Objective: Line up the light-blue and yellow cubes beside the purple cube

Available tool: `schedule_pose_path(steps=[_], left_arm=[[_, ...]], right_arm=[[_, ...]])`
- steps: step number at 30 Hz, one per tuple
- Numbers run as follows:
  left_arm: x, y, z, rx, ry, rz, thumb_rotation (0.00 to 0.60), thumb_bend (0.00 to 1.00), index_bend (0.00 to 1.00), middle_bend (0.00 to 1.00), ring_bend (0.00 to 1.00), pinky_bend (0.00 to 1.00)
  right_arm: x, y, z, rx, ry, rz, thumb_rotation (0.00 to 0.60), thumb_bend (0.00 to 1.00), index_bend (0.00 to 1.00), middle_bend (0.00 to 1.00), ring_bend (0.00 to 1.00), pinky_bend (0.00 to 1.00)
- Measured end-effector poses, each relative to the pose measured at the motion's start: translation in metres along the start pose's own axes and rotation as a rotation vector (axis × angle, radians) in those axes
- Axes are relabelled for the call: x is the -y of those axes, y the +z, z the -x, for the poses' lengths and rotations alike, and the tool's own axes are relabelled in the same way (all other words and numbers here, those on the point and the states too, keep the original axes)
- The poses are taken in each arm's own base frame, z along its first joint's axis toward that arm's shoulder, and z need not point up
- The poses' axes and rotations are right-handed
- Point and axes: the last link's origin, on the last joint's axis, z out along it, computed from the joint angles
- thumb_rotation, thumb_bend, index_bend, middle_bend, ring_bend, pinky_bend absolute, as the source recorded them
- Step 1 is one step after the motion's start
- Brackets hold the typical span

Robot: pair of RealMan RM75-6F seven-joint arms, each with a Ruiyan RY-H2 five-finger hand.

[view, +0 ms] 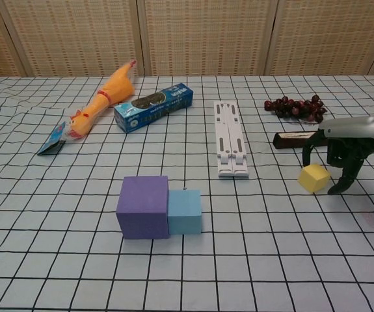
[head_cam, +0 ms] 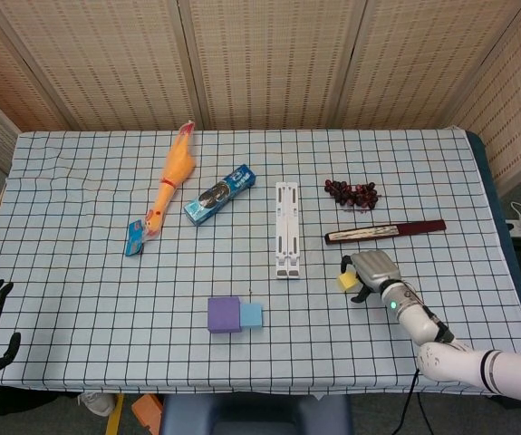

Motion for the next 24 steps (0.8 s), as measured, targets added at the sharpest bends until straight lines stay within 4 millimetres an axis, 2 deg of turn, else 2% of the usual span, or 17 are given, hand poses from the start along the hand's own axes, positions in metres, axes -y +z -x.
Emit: schedule_pose_path(steps=[17, 24], left_arm=[[0.0, 0.0, 0.0, -0.002, 0.002, -0.003, 0.6, 0.44, 0.0, 0.0, 0.03, 0.31], [-0.001, 0.0, 0.0, 0.0, 0.003, -0.004, 0.6, 0.45, 0.0, 0.0, 0.03, 0.31]], right_arm=[[-0.01, -0.004, -0.002, 0.006, -0.023, 0.028, 0.6, 0.1, 0.39, 0.92, 1.0, 1.0], [-0.013, -0.002, 0.001, 0.0, -0.014, 0.039, 0.6, 0.16, 0.43, 0.92, 1.0, 1.0]])
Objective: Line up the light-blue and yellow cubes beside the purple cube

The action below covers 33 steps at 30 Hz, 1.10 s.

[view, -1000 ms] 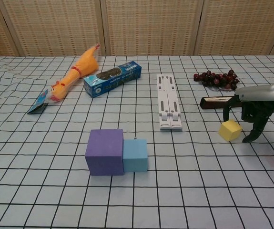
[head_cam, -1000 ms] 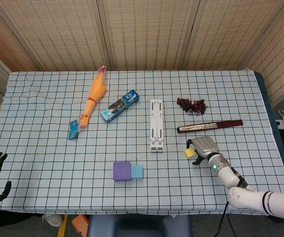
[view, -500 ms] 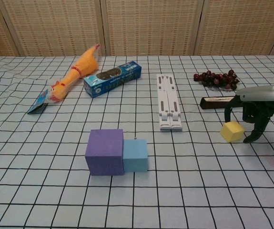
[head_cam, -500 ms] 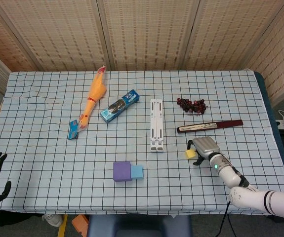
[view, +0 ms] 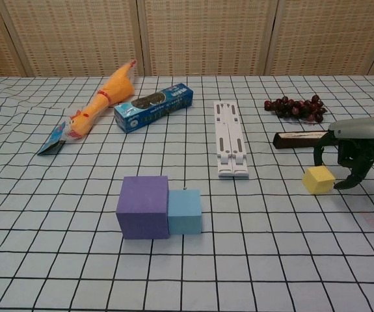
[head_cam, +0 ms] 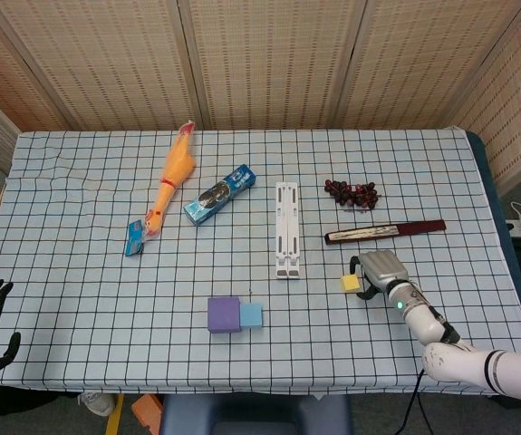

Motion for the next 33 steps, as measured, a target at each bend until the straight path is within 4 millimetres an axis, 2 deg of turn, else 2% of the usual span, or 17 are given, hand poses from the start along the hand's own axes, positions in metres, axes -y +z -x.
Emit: schedule_pose_path(steps=[6, 15, 33], left_arm=[[0.0, 0.0, 0.0, 0.002, 0.002, 0.002, 0.6, 0.45, 0.0, 0.0, 0.03, 0.31], [-0.001, 0.0, 0.0, 0.003, 0.004, 0.004, 0.6, 0.45, 0.0, 0.0, 0.03, 0.31], [-0.002, -0.001, 0.0, -0.001, 0.005, 0.011, 0.6, 0.44, 0.0, 0.0, 0.03, 0.31]], right_arm=[[0.002, 0.0, 0.0, -0.022, 0.017, -0.007, 0.6, 0.2, 0.5, 0.92, 1.0, 1.0], [0.009, -0.003, -0.001, -0.046, 0.061, -0.05, 0.6, 0.2, 0.52, 0.92, 1.0, 1.0], [0.049, -0.011, -0.005, 0.009, 0.263, -0.26, 0.6, 0.2, 0.53, 0.92, 1.0, 1.0]])
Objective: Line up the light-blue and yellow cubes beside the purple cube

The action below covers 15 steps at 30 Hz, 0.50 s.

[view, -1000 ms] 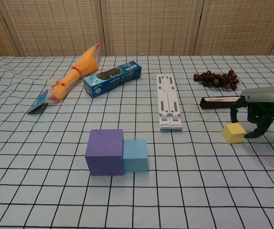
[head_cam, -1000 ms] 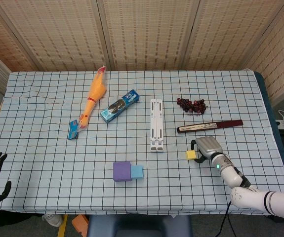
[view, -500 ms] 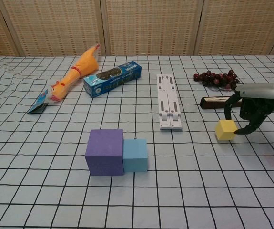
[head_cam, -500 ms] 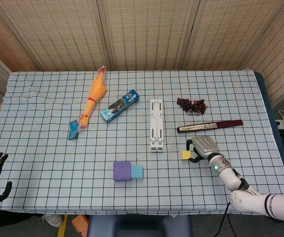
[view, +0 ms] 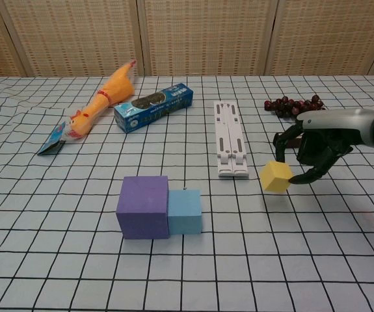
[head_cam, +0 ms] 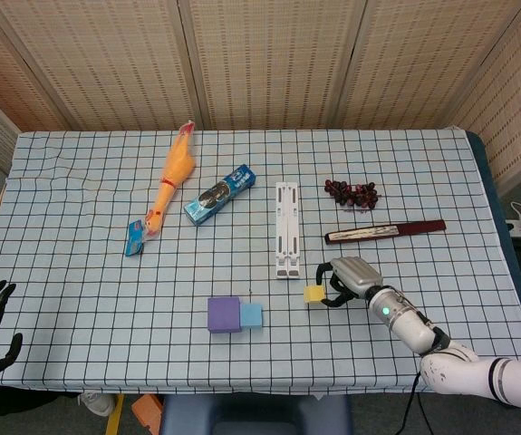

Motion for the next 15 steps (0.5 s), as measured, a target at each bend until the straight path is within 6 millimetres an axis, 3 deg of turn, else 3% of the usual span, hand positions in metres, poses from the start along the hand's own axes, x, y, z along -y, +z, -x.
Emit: schedule_pose_path(steps=[15], left_arm=[[0.001, 0.0, -0.001, -0.005, -0.007, -0.003, 0.6, 0.45, 0.0, 0.0, 0.03, 0.31]], right_arm=[[0.024, 0.014, 0.021, 0.117, 0.063, -0.084, 0.6, 0.2, 0.53, 0.92, 1.0, 1.0]])
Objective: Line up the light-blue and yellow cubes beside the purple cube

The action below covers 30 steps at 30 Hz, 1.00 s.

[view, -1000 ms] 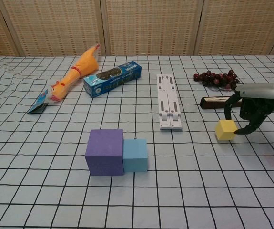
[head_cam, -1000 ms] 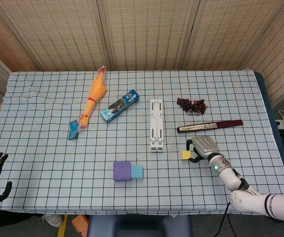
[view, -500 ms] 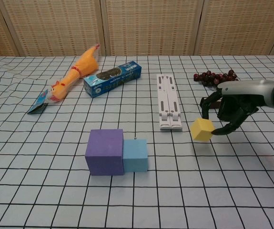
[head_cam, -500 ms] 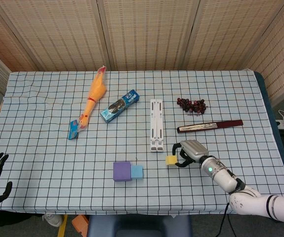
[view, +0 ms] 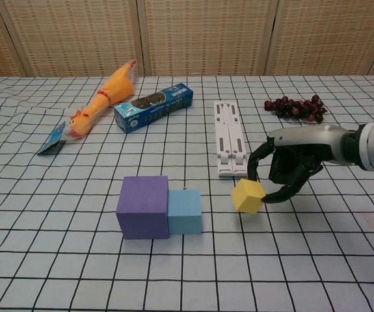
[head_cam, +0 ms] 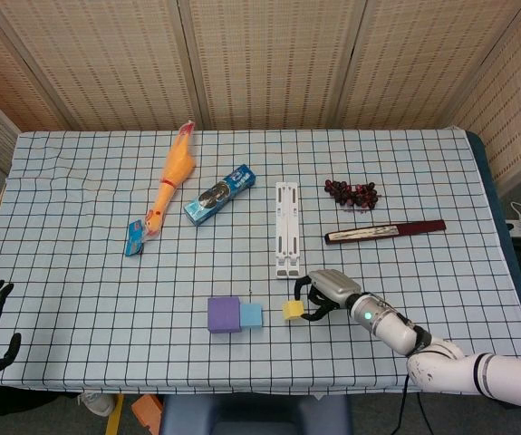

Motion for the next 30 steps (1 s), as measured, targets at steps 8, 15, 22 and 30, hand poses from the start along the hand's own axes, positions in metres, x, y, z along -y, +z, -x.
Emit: schedule_pose_path(steps=[8, 15, 22, 30], left_arm=[[0.0, -0.001, -0.001, -0.008, -0.004, 0.004, 0.6, 0.45, 0.0, 0.0, 0.03, 0.32], [-0.001, -0.002, -0.001, -0.013, -0.005, 0.012, 0.6, 0.45, 0.0, 0.0, 0.03, 0.32], [0.0, -0.003, -0.002, -0.019, -0.009, 0.014, 0.6, 0.44, 0.0, 0.0, 0.03, 0.32], [0.0, -0.003, -0.002, -0.019, -0.01, 0.016, 0.6, 0.44, 0.0, 0.0, 0.03, 0.32]], right_arm=[[0.003, 0.006, 0.005, 0.027, 0.011, -0.002, 0.6, 0.2, 0.53, 0.92, 1.0, 1.0], [0.003, 0.016, 0.008, 0.04, 0.025, 0.003, 0.6, 0.2, 0.53, 0.92, 1.0, 1.0], [0.006, 0.022, 0.013, 0.058, 0.028, 0.001, 0.6, 0.2, 0.53, 0.92, 1.0, 1.0], [0.01, 0.027, 0.017, 0.059, 0.023, -0.008, 0.6, 0.2, 0.53, 0.92, 1.0, 1.0]])
